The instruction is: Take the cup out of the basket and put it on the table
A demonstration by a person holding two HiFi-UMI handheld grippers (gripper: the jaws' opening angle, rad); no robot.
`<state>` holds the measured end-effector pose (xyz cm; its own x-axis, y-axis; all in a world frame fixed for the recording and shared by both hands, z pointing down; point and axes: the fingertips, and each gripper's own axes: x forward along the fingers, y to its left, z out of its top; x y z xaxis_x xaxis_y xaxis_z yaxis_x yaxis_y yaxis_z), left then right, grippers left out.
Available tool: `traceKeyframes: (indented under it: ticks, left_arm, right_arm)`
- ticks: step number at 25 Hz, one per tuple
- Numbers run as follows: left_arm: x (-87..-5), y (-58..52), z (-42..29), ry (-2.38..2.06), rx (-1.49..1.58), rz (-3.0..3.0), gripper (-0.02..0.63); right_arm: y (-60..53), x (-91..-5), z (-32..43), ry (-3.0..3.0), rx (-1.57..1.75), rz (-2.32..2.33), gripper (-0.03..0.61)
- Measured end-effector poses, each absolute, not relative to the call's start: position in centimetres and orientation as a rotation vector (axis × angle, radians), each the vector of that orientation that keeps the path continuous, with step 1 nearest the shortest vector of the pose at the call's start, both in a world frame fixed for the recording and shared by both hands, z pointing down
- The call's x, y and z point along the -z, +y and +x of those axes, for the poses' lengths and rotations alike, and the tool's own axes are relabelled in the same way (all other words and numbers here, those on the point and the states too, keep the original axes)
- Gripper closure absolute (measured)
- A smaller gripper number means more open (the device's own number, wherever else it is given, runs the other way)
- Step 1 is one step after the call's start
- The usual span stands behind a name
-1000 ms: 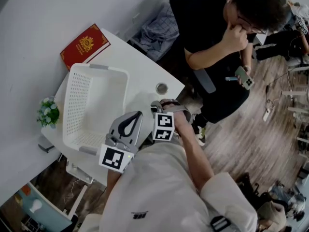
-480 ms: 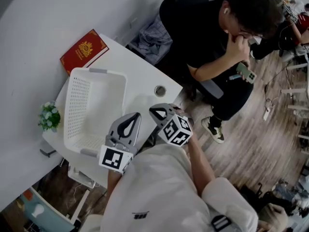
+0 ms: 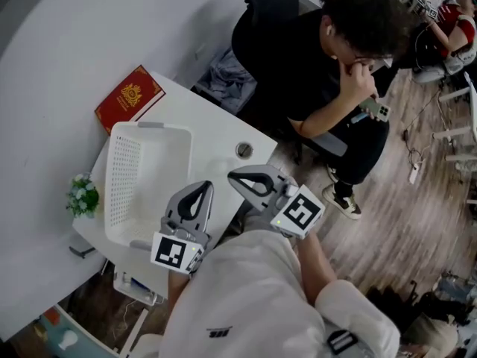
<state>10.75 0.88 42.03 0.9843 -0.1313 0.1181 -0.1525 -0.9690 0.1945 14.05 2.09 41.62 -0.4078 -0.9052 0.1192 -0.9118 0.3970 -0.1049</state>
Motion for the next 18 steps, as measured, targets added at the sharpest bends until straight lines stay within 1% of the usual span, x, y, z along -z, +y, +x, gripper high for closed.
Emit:
traceKeyframes:
  ticks: [6, 18]
  left_arm:
    - [-39.7, 1.0, 10.4, -0.161, -0.070, 2.979, 0.604]
    - [-39.0, 0.6, 9.8, -0.158, -0.045, 2.997, 0.604]
  right_arm:
    - [2.9, -37.8, 13.8, -2.631, -0.131, 1.753, 0.565]
    - [2.4, -38.3, 12.9, -2.607, -0.101, 1.709, 0.565]
